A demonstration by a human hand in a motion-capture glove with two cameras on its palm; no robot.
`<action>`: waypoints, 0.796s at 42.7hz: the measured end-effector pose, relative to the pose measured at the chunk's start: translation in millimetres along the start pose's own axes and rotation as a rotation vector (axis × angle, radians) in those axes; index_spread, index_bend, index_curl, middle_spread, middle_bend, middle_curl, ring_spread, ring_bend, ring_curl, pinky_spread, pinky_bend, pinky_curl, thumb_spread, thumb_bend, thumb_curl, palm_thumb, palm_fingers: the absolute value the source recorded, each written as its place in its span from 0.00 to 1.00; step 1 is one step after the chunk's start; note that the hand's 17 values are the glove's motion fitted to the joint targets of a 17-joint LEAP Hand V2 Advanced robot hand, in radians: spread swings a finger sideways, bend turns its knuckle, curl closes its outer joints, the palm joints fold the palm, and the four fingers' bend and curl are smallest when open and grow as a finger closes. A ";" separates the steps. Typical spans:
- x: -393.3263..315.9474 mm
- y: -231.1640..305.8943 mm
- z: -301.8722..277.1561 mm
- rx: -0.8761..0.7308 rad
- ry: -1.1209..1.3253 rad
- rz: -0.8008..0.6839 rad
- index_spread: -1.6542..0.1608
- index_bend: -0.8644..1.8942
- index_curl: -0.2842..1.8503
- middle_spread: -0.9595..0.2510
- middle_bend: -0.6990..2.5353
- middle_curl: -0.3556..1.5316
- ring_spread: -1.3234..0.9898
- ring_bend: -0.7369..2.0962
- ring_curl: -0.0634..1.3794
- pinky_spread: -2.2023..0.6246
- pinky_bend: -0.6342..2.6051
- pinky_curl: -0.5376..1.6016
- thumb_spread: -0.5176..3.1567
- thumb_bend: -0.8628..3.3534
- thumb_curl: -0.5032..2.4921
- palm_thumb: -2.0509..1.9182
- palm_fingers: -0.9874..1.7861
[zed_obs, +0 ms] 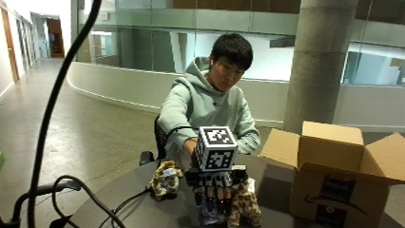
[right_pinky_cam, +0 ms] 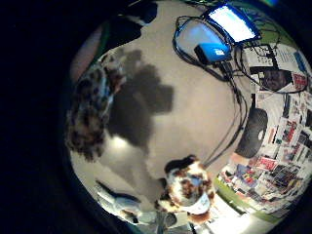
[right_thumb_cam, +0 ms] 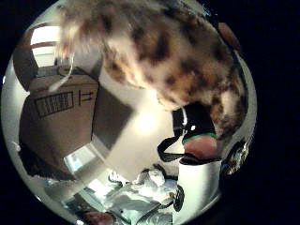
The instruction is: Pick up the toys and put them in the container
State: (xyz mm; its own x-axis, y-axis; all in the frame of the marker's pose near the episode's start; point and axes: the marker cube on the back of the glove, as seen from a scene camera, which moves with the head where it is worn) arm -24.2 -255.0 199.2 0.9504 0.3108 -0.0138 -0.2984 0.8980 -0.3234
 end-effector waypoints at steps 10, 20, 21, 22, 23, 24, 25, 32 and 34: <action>19.6 25.6 -7.7 -0.204 0.088 -0.033 0.79 0.54 0.32 0.73 0.28 0.36 0.55 0.33 0.19 0.78 0.36 0.39 0.56 0.27 0.30 0.65 0.38; 20.7 46.7 -24.5 -0.127 -0.104 -0.165 0.80 0.36 0.27 0.78 0.26 0.36 0.56 0.33 0.19 0.78 0.40 0.41 0.54 0.25 0.30 0.64 0.27; 20.0 45.8 -25.9 -0.101 -0.112 -0.172 0.80 0.35 0.27 0.78 0.26 0.35 0.56 0.33 0.19 0.78 0.40 0.41 0.53 0.25 0.30 0.63 0.27; 19.1 44.6 -26.9 -0.077 -0.122 -0.177 0.80 0.34 0.26 0.79 0.25 0.35 0.56 0.33 0.20 0.78 0.40 0.41 0.53 0.24 0.30 0.63 0.26; 17.7 43.1 -27.5 -0.053 -0.135 -0.182 0.80 0.33 0.25 0.79 0.25 0.34 0.56 0.33 0.20 0.78 0.40 0.41 0.52 0.24 0.30 0.62 0.25; 16.0 41.1 -27.7 -0.029 -0.152 -0.185 0.80 0.33 0.25 0.79 0.25 0.34 0.56 0.33 0.20 0.78 0.40 0.41 0.52 0.24 0.29 0.62 0.25; 13.8 38.7 -27.4 -0.004 -0.171 -0.190 0.80 0.33 0.25 0.79 0.25 0.34 0.56 0.33 0.20 0.78 0.41 0.41 0.51 0.23 0.29 0.61 0.25; -8.1 21.3 -4.8 0.049 -0.228 -0.235 0.80 0.33 0.23 0.80 0.25 0.33 0.56 0.33 0.21 0.78 0.41 0.42 0.49 0.21 0.28 0.59 0.25; -15.1 17.3 5.0 0.038 -0.226 -0.243 0.80 0.33 0.23 0.80 0.26 0.33 0.57 0.32 0.21 0.78 0.40 0.42 0.48 0.21 0.28 0.59 0.25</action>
State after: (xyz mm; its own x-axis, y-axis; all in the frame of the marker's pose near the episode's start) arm -44.2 -242.7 198.5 0.9519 0.1437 0.2707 -0.0729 0.9640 -0.2557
